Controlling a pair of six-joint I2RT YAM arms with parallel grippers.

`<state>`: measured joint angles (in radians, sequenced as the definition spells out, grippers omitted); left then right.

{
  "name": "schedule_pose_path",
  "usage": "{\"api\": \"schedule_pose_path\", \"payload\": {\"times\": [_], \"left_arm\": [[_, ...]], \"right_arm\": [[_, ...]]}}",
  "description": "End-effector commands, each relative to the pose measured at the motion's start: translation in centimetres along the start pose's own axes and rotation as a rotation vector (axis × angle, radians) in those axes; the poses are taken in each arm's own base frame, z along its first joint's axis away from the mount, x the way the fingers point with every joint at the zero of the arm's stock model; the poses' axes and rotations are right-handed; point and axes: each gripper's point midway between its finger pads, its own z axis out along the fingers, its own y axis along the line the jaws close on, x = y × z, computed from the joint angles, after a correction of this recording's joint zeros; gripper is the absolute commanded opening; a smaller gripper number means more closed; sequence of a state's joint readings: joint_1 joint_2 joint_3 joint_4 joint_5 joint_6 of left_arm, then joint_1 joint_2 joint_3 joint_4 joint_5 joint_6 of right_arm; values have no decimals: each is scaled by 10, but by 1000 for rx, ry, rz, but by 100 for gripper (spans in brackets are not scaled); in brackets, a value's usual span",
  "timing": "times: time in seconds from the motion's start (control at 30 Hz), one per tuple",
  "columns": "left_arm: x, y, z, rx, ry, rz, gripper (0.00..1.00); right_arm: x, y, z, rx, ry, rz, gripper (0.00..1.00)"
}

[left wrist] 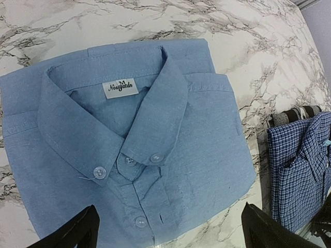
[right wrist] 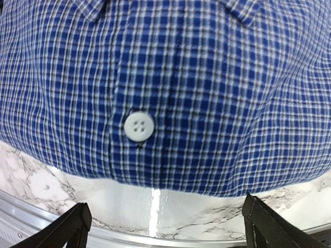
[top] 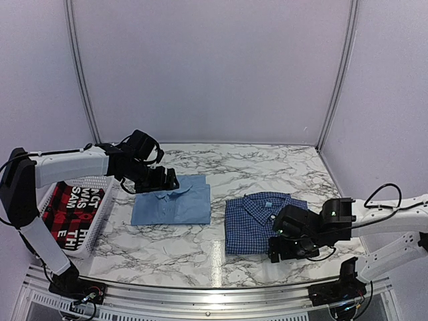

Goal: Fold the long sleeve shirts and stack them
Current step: Move the square-folded shirt to the center of the board.

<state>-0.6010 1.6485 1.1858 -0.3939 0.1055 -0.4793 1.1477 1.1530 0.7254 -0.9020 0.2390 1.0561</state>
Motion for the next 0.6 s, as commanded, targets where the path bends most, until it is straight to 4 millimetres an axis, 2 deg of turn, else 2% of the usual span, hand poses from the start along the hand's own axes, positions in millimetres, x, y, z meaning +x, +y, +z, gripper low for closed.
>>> {"api": "schedule_pose_path", "payload": {"times": [0.0, 0.1, 0.17, 0.4, 0.57], "left_arm": [[-5, -2, -9, 19, -23, -4, 99], [-7, -2, -10, 20, -26, -7, 99], [-6, -2, -9, 19, -24, -10, 99], [-3, 1, -8, 14, -19, -21, 99], [-4, 5, -12, 0, -33, -28, 99]], "right_arm": [[26, 9, -3, -4, 66, 30, 99], [42, 16, 6, -19, 106, 26, 99], [42, 19, 12, -43, 94, 43, 99], [17, 24, 43, -39, 36, 47, 99], [-11, 12, 57, -10, -16, 72, 99]]}}
